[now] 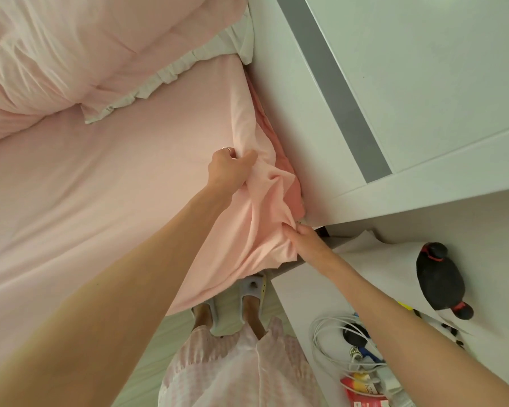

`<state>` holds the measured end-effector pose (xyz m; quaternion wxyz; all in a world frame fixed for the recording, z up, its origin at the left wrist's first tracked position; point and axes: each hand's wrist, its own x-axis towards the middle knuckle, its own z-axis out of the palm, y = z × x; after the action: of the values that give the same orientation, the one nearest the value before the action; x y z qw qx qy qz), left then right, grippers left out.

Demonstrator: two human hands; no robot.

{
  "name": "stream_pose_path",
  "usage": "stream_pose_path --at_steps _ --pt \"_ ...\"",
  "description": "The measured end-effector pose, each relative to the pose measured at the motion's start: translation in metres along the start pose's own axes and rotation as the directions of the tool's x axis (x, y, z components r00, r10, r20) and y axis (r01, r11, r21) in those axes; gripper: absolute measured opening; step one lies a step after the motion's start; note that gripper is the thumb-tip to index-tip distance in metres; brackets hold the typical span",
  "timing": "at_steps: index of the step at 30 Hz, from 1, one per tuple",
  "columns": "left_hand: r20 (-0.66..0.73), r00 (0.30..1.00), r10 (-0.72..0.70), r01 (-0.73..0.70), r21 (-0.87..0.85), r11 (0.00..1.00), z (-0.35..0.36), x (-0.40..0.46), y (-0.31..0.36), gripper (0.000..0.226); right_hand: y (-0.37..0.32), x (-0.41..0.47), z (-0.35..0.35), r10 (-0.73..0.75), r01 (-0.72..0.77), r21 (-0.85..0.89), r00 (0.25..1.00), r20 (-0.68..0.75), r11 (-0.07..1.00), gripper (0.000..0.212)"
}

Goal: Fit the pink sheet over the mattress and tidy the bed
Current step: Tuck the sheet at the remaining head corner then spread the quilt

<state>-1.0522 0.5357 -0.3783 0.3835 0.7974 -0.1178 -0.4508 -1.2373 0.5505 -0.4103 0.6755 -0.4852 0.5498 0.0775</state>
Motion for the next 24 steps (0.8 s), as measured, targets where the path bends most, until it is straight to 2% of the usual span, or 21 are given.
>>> stream_pose_path --at_steps 2,4,9,11,13,15,17,22,24 --pt "-0.005 1.0 0.003 -0.003 0.008 1.0 0.0 -0.001 0.0 0.014 -0.002 0.003 0.013 0.045 -0.043 -0.068 0.998 0.036 0.997 0.046" --pt "-0.006 1.0 0.007 -0.007 0.008 1.0 -0.002 -0.001 0.001 0.012 0.006 0.006 0.018 0.136 -0.114 -0.205 0.986 0.098 0.972 0.062" --pt "0.012 0.999 0.045 -0.045 0.016 0.999 -0.006 -0.003 0.001 0.01 0.033 -0.006 -0.003 0.436 -0.308 -0.485 0.883 0.175 0.819 0.089" --pt "0.008 0.998 0.056 -0.056 0.019 0.998 -0.004 -0.004 -0.002 0.011 0.036 -0.012 -0.018 0.526 -0.335 -0.599 0.833 0.173 0.727 0.091" --pt "0.0 0.998 0.056 -0.056 0.01 0.998 -0.003 -0.005 -0.003 0.011 0.042 -0.012 -0.03 0.557 -0.322 -0.694 0.819 0.137 0.644 0.082" --pt "-0.002 0.999 0.054 -0.054 0.003 0.999 -0.004 -0.005 -0.002 0.011 0.044 -0.011 -0.038 0.525 -0.3 -0.746 0.848 0.078 0.594 0.066" --pt "-0.001 0.999 0.054 -0.054 -0.006 0.999 -0.005 -0.004 0.0 0.012 0.042 -0.01 -0.039 0.463 -0.295 -0.743 0.886 0.023 0.601 0.054" --pt "-0.013 0.999 0.048 -0.048 -0.003 0.999 -0.005 -0.005 0.001 0.015 0.023 0.001 -0.021 0.23 -0.198 -0.589 0.973 -0.021 0.784 0.035" --pt "-0.009 0.998 0.055 -0.055 0.003 0.999 -0.006 -0.006 0.003 0.01 0.021 0.01 -0.017 0.143 -0.157 -0.59 0.987 -0.071 0.792 0.033"
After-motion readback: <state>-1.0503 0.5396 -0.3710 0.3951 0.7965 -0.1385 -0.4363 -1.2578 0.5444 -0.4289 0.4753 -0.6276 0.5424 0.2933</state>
